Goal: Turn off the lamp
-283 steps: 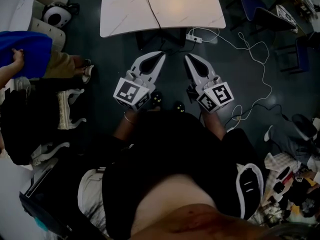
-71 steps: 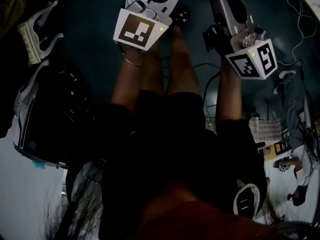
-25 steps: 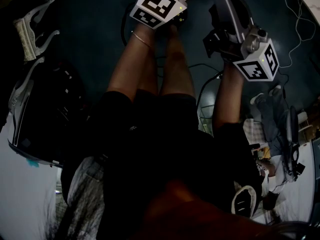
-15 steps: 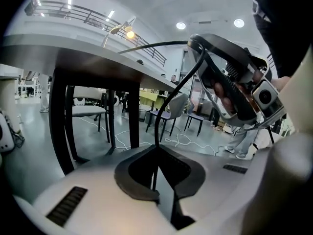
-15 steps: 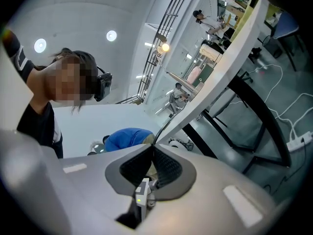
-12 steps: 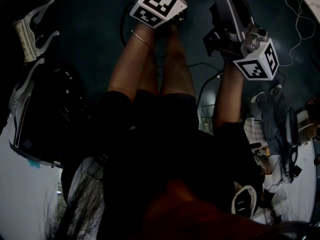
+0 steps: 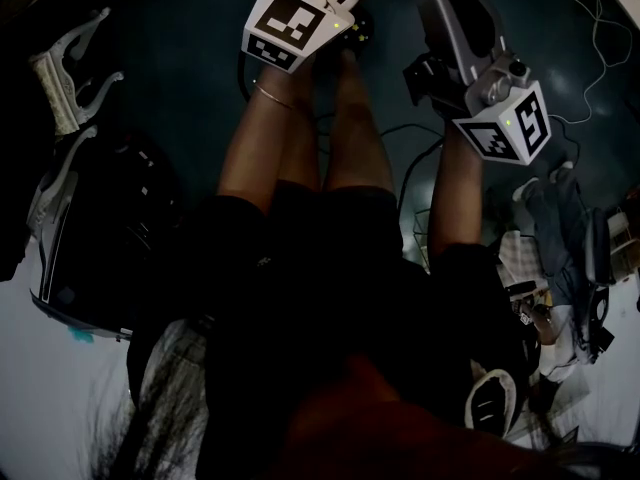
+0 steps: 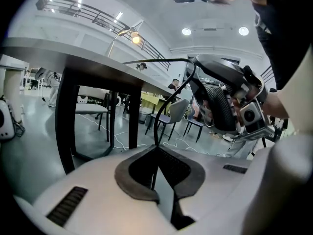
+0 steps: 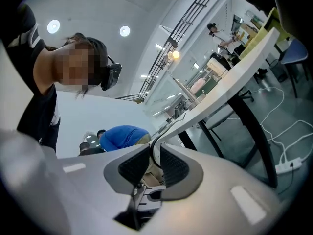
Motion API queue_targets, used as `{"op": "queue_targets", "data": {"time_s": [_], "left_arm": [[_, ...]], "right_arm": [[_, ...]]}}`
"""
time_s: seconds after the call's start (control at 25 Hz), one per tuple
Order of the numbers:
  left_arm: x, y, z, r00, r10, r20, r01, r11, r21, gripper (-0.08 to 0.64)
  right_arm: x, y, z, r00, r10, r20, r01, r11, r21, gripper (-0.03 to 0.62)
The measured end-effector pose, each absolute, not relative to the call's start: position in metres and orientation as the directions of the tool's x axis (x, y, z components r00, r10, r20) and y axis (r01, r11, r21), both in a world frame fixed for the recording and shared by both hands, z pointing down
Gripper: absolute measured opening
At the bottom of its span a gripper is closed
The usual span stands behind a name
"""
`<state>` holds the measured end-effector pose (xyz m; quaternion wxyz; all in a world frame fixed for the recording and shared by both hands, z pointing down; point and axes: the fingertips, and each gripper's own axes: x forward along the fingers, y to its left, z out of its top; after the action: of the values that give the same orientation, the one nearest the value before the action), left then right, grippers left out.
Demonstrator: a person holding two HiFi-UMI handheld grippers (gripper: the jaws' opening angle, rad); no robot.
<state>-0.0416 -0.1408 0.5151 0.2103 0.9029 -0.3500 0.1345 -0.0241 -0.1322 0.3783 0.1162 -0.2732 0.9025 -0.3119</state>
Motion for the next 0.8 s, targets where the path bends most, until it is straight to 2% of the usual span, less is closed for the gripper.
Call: {"op": "queue_targets", "data": {"time_s": [0.24, 0.4, 0.56, 0.8], "left_arm": [[-0.044, -0.137, 0.495, 0.732, -0.585, 0.349, -0.68, -0.657, 0.326, 0.012], [-0.054, -0.138, 0.484, 0.73, -0.597, 0.332, -0.683, -0.634, 0.362, 0.012], [-0.061, -0.14, 0.466, 0.739, -0.619, 0.266, -0.667, -0.618, 0.416, 0.012], [-0.058, -0.131, 0.443, 0.757, -0.598, 0.263, -0.65, -0.65, 0.395, 0.012]], "right_arm": [[-0.01, -0.132, 0.372, -0.796, -0.601, -0.067, -0.453, 0.665, -0.594, 0.107], [0.0, -0.134, 0.375, -0.765, -0.642, -0.051, -0.503, 0.646, -0.574, 0.109], [-0.005, -0.128, 0.389, -0.788, -0.616, 0.005, -0.513, 0.651, -0.559, 0.109], [-0.01, -0.114, 0.409, -0.811, -0.579, 0.085, -0.532, 0.668, -0.521, 0.109]]}}
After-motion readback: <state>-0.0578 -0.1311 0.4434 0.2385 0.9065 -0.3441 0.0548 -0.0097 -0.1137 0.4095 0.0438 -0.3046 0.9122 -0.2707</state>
